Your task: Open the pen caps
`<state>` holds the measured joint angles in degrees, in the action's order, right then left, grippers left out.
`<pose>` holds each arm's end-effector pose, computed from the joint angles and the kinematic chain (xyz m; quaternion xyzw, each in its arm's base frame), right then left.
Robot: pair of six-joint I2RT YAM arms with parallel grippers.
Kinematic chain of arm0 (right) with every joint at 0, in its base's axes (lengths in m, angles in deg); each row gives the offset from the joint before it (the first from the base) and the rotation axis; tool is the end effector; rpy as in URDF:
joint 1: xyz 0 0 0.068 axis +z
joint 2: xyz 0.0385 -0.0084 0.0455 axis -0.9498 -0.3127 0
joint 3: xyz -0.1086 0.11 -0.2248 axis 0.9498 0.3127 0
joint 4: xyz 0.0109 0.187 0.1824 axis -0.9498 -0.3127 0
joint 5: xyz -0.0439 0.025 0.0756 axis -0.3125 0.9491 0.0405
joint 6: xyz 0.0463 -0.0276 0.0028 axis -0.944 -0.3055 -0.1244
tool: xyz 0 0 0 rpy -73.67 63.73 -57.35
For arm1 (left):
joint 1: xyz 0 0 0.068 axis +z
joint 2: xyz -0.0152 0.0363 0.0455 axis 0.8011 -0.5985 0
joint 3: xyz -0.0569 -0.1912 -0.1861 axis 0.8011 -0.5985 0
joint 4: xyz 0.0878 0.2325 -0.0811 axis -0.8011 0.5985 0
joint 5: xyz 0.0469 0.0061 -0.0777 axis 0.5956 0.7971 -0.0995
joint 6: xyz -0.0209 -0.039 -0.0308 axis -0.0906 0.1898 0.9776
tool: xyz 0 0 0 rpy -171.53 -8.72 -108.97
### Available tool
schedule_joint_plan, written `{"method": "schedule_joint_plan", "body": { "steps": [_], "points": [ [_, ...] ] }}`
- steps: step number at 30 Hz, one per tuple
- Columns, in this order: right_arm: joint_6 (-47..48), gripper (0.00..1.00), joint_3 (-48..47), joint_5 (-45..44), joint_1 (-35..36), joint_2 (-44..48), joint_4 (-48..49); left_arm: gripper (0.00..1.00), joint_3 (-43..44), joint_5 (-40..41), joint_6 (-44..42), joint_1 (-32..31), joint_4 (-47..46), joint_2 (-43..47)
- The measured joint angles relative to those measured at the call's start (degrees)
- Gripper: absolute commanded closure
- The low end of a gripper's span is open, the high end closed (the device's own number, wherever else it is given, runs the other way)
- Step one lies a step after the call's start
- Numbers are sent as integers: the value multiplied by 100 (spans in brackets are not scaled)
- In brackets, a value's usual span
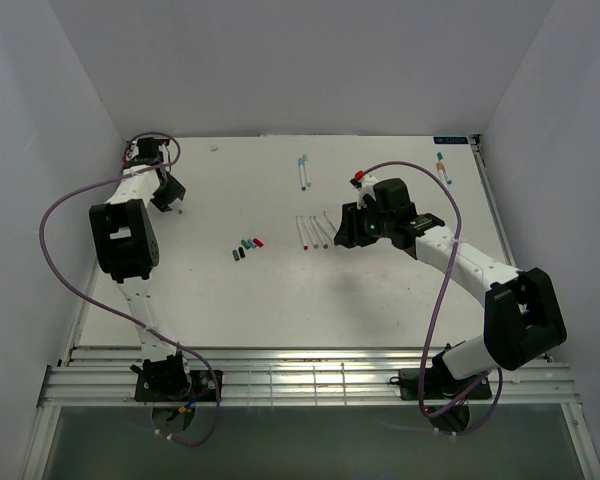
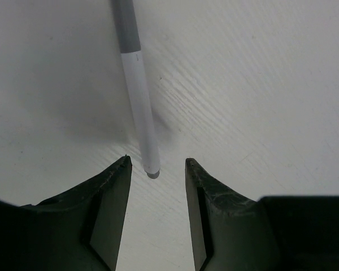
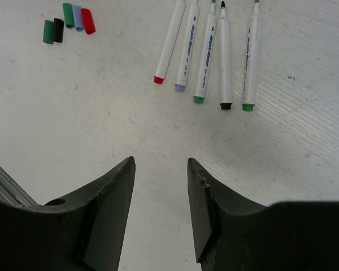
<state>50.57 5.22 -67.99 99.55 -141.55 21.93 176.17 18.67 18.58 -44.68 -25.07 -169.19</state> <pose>0.2795 0.1577 0.2530 -0.1807 0.8714 0.2581 0.3761 0.4585 0.0739 0.1820 -0.3866 0.8912 0.0106 0.2368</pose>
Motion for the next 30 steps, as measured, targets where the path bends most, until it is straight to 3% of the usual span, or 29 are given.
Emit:
{"method": "schedule_joint_plan", "body": {
  "steps": [19, 23, 27, 30],
  "points": [
    [20, 52, 0, -26, 0, 0, 17, 52, 612, 662, -129, 0, 282, -562],
    [20, 52, 0, -39, 0, 0, 20, 70, 632, 750, -273, 0, 313, -584],
    [20, 52, 2, -37, 0, 0, 20, 73, 632, 778, -376, 0, 350, -586],
    [17, 52, 0, -37, 0, 0, 20, 85, 623, 793, -424, 0, 343, -586]
  ]
}}
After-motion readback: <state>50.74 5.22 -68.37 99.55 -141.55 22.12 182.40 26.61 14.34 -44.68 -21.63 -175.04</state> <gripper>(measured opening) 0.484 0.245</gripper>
